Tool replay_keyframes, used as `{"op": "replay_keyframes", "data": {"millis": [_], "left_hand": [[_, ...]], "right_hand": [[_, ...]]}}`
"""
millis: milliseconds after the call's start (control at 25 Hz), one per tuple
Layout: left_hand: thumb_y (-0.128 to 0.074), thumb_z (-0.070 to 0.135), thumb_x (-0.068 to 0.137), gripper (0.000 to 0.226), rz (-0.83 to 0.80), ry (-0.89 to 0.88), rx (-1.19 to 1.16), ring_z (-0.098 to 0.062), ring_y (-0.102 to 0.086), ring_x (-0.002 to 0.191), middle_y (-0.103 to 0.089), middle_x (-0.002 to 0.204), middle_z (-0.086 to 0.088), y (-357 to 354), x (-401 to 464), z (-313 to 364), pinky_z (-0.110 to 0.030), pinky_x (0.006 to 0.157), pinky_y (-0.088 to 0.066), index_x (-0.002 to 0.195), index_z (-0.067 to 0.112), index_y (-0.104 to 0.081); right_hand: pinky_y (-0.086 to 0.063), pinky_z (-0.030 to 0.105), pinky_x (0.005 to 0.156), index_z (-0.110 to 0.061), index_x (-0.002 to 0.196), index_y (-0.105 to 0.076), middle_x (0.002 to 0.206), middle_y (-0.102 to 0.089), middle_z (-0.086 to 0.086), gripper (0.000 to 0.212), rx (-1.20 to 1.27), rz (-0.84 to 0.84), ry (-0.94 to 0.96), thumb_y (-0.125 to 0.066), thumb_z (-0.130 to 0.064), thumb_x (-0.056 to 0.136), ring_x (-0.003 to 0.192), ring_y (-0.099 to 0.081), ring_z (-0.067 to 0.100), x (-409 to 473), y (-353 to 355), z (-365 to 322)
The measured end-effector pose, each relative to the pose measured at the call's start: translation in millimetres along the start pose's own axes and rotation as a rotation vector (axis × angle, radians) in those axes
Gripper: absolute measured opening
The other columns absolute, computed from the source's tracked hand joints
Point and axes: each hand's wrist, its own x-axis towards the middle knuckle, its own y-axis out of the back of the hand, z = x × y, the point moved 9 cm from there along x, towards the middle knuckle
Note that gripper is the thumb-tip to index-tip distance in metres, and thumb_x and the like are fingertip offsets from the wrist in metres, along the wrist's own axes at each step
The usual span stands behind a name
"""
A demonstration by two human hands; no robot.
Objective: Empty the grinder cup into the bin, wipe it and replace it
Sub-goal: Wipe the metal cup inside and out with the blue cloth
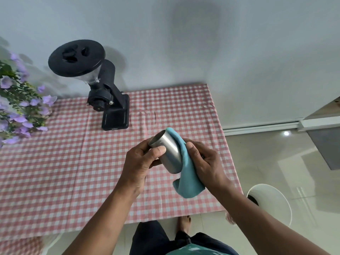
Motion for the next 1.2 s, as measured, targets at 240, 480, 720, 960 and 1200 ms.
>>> {"op": "replay_keyframes", "data": {"millis": [240, 480, 720, 960, 1200], "left_hand": [[-0.085, 0.038, 0.08, 0.049, 0.014, 0.046, -0.061, -0.023, -0.078, 0.11, -0.08, 0.12, -0.007, -7.4, -7.7, -11.4, -0.035, 0.083, -0.064, 0.125, 0.019, -0.077], [-0.082, 0.03, 0.082, 0.041, 0.037, 0.08, -0.112, -0.02, -0.081, 0.099, -0.083, 0.112, -0.003, -17.6, -11.8, -7.1, -0.039, 0.075, -0.065, 0.121, 0.018, -0.077], [-0.081, 0.023, 0.088, 0.032, 0.005, 0.039, 0.006, -0.021, -0.08, 0.087, -0.082, 0.103, -0.006, -19.4, -12.4, 0.3, -0.037, 0.07, -0.064, 0.117, 0.013, -0.077], [-0.081, 0.033, 0.073, 0.046, -0.056, 0.004, -0.033, -0.019, -0.079, 0.089, -0.081, 0.103, -0.005, -25.1, -14.8, 7.3, -0.041, 0.072, -0.065, 0.115, 0.013, -0.077], [-0.084, 0.025, 0.073, 0.056, -0.029, 0.013, -0.071, -0.009, -0.073, 0.072, -0.078, 0.087, 0.001, -17.5, -15.5, 9.0, -0.026, 0.063, -0.06, 0.122, 0.002, -0.071]], "right_hand": [[-0.064, 0.033, 0.09, -0.035, 0.131, -0.069, 0.133, -0.07, -0.009, 0.04, 0.151, 0.078, -0.103, -0.066, -0.043, 0.093, 0.113, -0.072, 0.016, -24.6, -6.8, 2.0], [-0.055, 0.012, 0.09, -0.039, 0.13, -0.068, 0.139, -0.058, -0.024, 0.04, -0.089, 0.106, 0.096, -0.07, -0.042, 0.09, 0.127, -0.056, -0.004, -32.3, -4.7, -24.5], [-0.059, 0.021, 0.095, -0.024, 0.128, -0.073, 0.138, -0.062, -0.009, 0.031, -0.198, 0.144, 0.233, -0.07, -0.024, 0.096, 0.129, -0.059, 0.007, -37.4, 2.2, -40.5], [-0.061, 0.032, 0.096, -0.02, 0.133, -0.071, 0.137, -0.065, -0.011, 0.032, -0.172, 0.08, 0.238, -0.063, -0.023, 0.102, 0.123, -0.064, 0.005, -13.9, 6.4, -54.4], [-0.056, 0.015, 0.097, -0.022, 0.134, -0.069, 0.142, -0.056, -0.009, 0.036, -0.194, 0.066, 0.274, -0.063, -0.028, 0.099, 0.129, -0.056, 0.001, -42.4, -9.4, -51.4]]}}
